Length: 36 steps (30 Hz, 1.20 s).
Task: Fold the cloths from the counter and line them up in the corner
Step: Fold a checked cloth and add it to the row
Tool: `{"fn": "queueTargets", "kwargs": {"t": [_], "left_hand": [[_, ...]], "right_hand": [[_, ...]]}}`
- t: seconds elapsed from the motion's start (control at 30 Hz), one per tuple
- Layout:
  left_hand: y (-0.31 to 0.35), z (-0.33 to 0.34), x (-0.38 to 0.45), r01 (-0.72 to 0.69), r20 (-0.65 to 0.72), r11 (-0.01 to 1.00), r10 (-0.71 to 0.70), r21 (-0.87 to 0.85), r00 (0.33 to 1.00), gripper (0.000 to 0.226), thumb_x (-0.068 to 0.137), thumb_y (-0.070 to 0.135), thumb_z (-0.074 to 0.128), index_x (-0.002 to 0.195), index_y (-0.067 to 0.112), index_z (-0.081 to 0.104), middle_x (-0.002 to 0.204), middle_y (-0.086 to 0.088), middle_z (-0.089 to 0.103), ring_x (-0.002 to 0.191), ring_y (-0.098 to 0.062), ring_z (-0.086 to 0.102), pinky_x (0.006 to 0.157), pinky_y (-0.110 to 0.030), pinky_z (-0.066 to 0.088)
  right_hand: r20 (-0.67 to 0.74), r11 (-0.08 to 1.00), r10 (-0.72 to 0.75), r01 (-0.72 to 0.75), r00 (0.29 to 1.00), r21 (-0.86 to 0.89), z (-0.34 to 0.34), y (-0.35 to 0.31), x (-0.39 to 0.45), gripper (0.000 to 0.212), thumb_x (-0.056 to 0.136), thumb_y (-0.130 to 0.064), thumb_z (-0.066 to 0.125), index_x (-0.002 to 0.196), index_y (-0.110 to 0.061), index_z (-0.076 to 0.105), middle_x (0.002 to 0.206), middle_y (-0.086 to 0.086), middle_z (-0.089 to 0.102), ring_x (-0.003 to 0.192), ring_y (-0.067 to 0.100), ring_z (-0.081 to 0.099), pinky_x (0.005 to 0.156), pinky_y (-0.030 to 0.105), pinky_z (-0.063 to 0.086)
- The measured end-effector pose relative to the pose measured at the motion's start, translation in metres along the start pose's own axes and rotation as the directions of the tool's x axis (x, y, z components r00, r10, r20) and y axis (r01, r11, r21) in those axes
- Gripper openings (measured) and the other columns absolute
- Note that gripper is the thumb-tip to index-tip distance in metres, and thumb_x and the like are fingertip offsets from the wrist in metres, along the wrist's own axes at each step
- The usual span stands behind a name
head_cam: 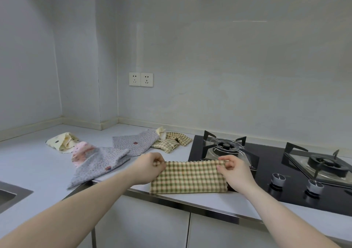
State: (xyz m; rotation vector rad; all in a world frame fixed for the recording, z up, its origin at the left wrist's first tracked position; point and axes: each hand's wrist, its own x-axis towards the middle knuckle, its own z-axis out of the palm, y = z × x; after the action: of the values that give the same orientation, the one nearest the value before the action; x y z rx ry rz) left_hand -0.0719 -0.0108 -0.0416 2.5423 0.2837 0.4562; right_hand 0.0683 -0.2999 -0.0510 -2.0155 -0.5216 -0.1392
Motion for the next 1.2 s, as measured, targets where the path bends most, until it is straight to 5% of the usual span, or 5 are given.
{"fn": "queueTargets", "kwargs": {"t": [0.13,0.3,0.73,1.07,1.2], "left_hand": [[-0.010,0.017,0.017,0.066,-0.055,0.998,-0.066,0.000,0.996,0.012,0.099,0.038,0.061,0.100,0.028,0.068,0.104,0.009,0.068,0.095,-0.011,0.062,0.081,-0.029,0.051],[-0.021,0.039,0.024,0.113,-0.112,0.994,-0.111,0.011,0.988,0.012,0.097,0.041,0.062,0.100,0.032,0.067,0.101,0.012,0.069,0.095,-0.012,0.063,0.082,-0.030,0.053],[-0.041,0.055,0.030,0.172,-0.219,0.981,-0.148,0.093,0.964,0.020,0.092,0.043,0.056,0.104,0.034,0.069,0.106,0.010,0.066,0.113,-0.019,0.052,0.097,-0.037,0.047],[-0.040,0.050,0.026,0.189,-0.239,0.982,-0.183,0.003,0.954,0.010,0.096,0.042,0.060,0.097,0.032,0.061,0.089,0.015,0.061,0.098,-0.017,0.059,0.090,-0.036,0.050],[-0.039,0.050,0.025,0.213,-0.228,0.976,-0.216,-0.035,0.950,0.020,0.093,0.049,0.062,0.101,0.031,0.056,0.086,0.014,0.063,0.090,-0.013,0.062,0.091,-0.038,0.050]], "right_hand": [[-0.044,0.999,0.033,-0.035,0.998,-0.036,0.020,0.005,0.021,0.022,0.092,-0.014,0.074,0.109,-0.027,0.068,0.086,0.001,0.072,0.087,0.015,0.069,0.075,0.028,0.053],[-0.081,0.987,0.054,-0.066,0.995,-0.144,0.037,0.015,0.030,0.026,0.095,-0.016,0.069,0.119,-0.025,0.066,0.095,-0.009,0.069,0.091,0.011,0.065,0.083,0.032,0.053],[-0.058,0.928,0.077,-0.093,0.995,-0.360,0.047,0.019,0.022,0.051,0.089,-0.058,0.063,0.134,-0.036,0.056,0.118,-0.015,0.067,0.115,0.015,0.061,0.088,0.034,0.047],[0.080,0.894,0.249,-0.197,0.965,-0.402,0.044,0.008,0.036,0.027,0.085,-0.049,0.074,0.084,-0.025,0.061,0.089,-0.011,0.066,0.091,0.014,0.061,0.088,0.035,0.052],[0.104,0.944,0.267,-0.239,0.958,-0.226,0.037,0.012,0.035,0.019,0.088,-0.038,0.075,0.089,-0.022,0.065,0.091,-0.009,0.069,0.093,0.014,0.065,0.089,0.034,0.052]]}}
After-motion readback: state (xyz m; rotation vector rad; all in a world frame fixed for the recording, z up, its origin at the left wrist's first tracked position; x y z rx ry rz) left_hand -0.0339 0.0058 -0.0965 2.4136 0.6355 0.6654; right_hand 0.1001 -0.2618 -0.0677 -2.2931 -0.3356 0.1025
